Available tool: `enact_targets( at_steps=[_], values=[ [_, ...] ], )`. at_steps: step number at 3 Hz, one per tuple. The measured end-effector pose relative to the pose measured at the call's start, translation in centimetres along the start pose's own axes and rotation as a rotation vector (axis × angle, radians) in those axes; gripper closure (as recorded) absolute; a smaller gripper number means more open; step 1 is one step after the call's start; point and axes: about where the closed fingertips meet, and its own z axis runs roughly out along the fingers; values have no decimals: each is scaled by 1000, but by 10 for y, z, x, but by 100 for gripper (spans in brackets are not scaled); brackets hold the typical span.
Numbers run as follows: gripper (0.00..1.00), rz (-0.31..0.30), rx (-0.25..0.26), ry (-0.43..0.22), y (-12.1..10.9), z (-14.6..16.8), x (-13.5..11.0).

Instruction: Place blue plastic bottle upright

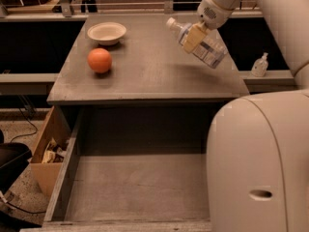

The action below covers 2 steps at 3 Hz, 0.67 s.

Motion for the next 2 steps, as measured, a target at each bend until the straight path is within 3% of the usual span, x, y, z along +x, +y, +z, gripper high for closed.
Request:
enact_targets(
  at_steps=[2],
  values=[
    [100, -17, -58, -286, -13, -47, 2]
  ],
)
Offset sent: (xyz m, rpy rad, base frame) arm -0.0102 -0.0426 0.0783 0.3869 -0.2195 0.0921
